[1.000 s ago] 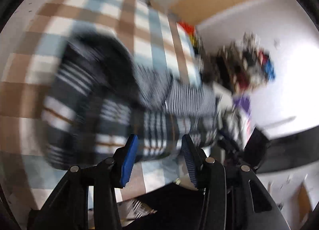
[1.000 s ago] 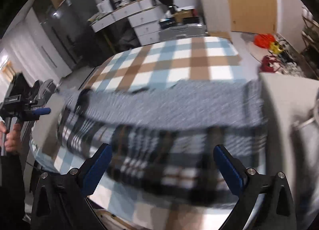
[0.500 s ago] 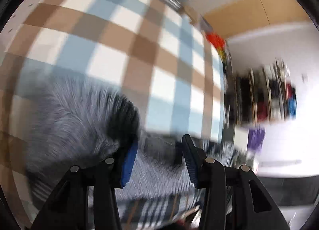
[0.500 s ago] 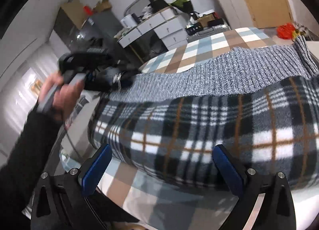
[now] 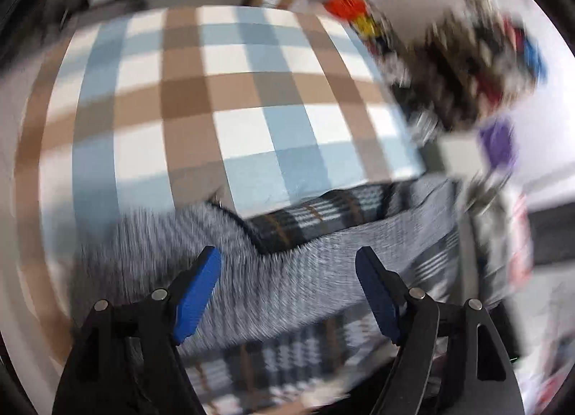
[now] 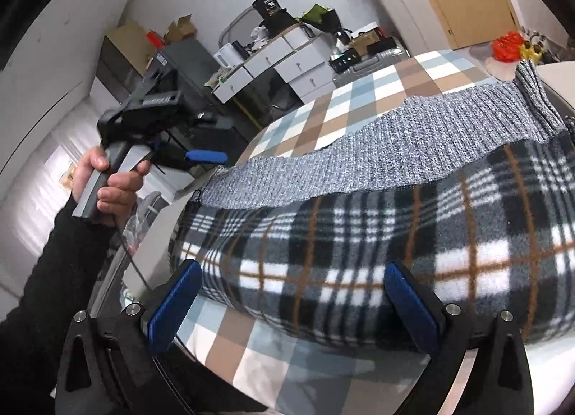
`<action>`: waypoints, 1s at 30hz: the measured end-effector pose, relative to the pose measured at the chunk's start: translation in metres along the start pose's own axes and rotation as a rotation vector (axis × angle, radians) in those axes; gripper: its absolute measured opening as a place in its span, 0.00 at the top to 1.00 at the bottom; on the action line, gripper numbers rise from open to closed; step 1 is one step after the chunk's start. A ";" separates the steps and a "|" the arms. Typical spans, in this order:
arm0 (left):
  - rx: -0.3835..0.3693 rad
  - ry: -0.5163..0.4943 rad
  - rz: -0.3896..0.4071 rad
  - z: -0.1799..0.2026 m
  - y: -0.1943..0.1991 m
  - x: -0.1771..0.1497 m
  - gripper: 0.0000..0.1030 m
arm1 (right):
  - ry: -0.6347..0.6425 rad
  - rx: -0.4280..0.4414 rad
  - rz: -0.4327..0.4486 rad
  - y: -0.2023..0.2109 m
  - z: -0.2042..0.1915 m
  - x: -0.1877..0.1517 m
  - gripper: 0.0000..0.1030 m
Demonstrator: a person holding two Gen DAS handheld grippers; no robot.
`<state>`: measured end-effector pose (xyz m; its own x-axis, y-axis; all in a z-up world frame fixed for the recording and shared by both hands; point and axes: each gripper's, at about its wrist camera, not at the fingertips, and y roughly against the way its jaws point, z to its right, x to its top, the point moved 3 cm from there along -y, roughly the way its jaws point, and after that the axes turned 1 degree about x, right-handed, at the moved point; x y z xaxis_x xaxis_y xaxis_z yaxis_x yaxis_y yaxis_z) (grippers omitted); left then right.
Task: Fold large clothes
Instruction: 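Lay the hem down on the shirt and open both grippers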
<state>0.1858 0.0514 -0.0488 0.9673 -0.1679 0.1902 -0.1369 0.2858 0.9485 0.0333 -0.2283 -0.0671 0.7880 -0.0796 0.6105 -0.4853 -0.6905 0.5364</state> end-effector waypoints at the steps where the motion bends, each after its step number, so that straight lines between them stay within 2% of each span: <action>1: 0.044 -0.051 -0.008 0.006 -0.006 0.002 0.29 | 0.010 -0.003 0.004 0.001 -0.002 -0.001 0.00; 2: 0.086 -0.111 -0.024 0.012 -0.015 0.003 0.29 | 0.017 -0.005 0.005 0.002 -0.003 -0.002 0.00; 4: 0.122 -0.208 -0.054 0.019 -0.027 -0.002 0.29 | 0.029 -0.002 0.000 0.003 -0.005 -0.004 0.00; 6: 0.172 -0.324 -0.034 0.026 -0.033 -0.010 0.29 | 0.051 0.001 -0.006 0.003 -0.008 -0.005 0.00; 10: 0.139 -0.439 -0.080 0.031 -0.033 -0.028 0.29 | 0.070 0.015 -0.025 -0.002 -0.011 -0.007 0.00; 12: 0.165 -0.477 -0.092 0.029 -0.031 -0.033 0.29 | 0.064 0.028 -0.034 -0.004 -0.011 -0.007 0.00; 13: 0.163 -0.483 -0.094 0.029 -0.029 -0.033 0.32 | 0.065 0.032 -0.035 -0.004 -0.011 -0.007 0.00; 14: 0.157 -0.480 -0.084 0.027 -0.027 -0.033 0.45 | 0.067 0.034 -0.035 -0.005 -0.012 -0.007 0.00; 15: 0.166 -0.477 -0.075 0.025 -0.026 -0.032 0.66 | 0.071 0.036 -0.036 -0.005 -0.013 -0.007 0.00; 17: 0.194 -0.461 -0.054 0.021 -0.024 -0.031 0.91 | 0.080 0.037 -0.041 -0.006 -0.015 -0.009 0.00; 18: 0.172 -0.435 -0.055 0.017 -0.022 -0.032 0.92 | 0.086 0.034 -0.044 -0.006 -0.016 -0.009 0.00; 20: 0.181 -0.439 -0.044 0.019 -0.018 -0.037 0.98 | 0.105 0.028 -0.051 -0.008 -0.018 -0.011 0.00; 23: 0.275 -0.479 0.008 0.028 -0.013 -0.045 0.98 | 0.117 0.020 -0.065 -0.012 -0.019 -0.013 0.00; 24: 0.334 -0.485 0.040 0.031 -0.011 -0.046 0.98 | 0.115 0.016 -0.067 -0.013 -0.018 -0.012 0.00; 27: 0.440 -0.505 0.103 0.034 -0.006 -0.044 0.98 | 0.105 0.010 -0.061 -0.015 -0.018 -0.010 0.00; 30: 0.495 -0.495 0.152 0.034 -0.002 -0.036 0.98 | 0.110 -0.002 -0.051 -0.014 -0.019 -0.011 0.00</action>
<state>0.1443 0.0251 -0.0490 0.7352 -0.6023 0.3110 -0.4570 -0.1017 0.8836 0.0246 -0.2045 -0.0700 0.7655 0.0349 0.6424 -0.4462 -0.6905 0.5692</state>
